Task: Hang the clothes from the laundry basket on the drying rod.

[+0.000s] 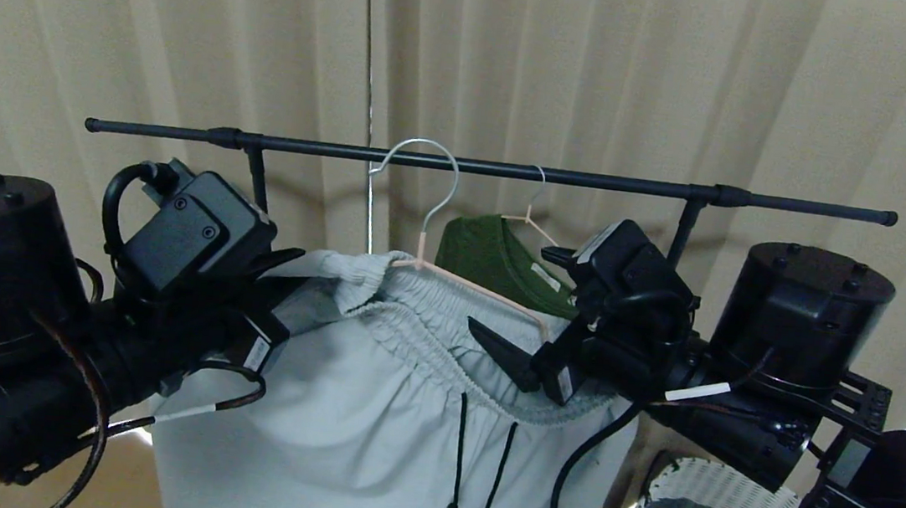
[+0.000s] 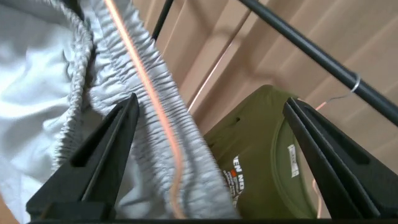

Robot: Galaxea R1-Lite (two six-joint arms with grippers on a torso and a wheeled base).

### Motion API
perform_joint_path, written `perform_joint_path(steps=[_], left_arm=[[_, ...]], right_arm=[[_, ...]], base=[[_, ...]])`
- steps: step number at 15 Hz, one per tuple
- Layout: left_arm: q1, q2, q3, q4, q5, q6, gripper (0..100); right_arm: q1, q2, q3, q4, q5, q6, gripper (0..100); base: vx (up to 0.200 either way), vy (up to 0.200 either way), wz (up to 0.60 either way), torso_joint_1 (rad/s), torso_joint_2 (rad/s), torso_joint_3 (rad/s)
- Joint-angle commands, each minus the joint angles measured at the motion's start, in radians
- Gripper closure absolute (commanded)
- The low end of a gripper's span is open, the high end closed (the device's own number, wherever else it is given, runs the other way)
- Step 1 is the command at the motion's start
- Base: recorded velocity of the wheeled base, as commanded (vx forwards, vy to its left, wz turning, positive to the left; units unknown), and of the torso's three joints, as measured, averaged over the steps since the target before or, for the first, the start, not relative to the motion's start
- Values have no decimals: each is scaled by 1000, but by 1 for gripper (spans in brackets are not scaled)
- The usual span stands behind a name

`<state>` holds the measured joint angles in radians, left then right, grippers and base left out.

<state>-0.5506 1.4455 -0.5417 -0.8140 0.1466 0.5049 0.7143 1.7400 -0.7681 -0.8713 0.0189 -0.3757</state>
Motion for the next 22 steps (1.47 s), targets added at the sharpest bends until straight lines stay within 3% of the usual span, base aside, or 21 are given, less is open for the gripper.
perform_joint_path(steps=[1, 15, 16, 20, 22], left_arm=[[-5, -10, 12, -4, -1, 0, 100], [-25, -34, 74, -17, -7, -2, 100], [-25, -40, 78, -17, -7, -2, 0], [-23, -42, 83, -17, -9, -3, 0], [-23, -59, 97, -17, -10, -49, 0]], right_arm=[[1, 4, 3, 0, 1, 0, 100], [-6, 4, 7, -69, -48, 5, 100], [-6, 6, 7, -81, -62, 6, 100], [-24, -7, 4, -83, -62, 9, 100], [-61, -16, 7, -83, -62, 11, 100]], base=[[0, 0, 0, 0, 0, 0], [0, 0, 0, 0, 0, 0], [0, 0, 0, 0, 0, 0], [0, 0, 0, 0, 0, 0], [0, 0, 0, 0, 0, 0]])
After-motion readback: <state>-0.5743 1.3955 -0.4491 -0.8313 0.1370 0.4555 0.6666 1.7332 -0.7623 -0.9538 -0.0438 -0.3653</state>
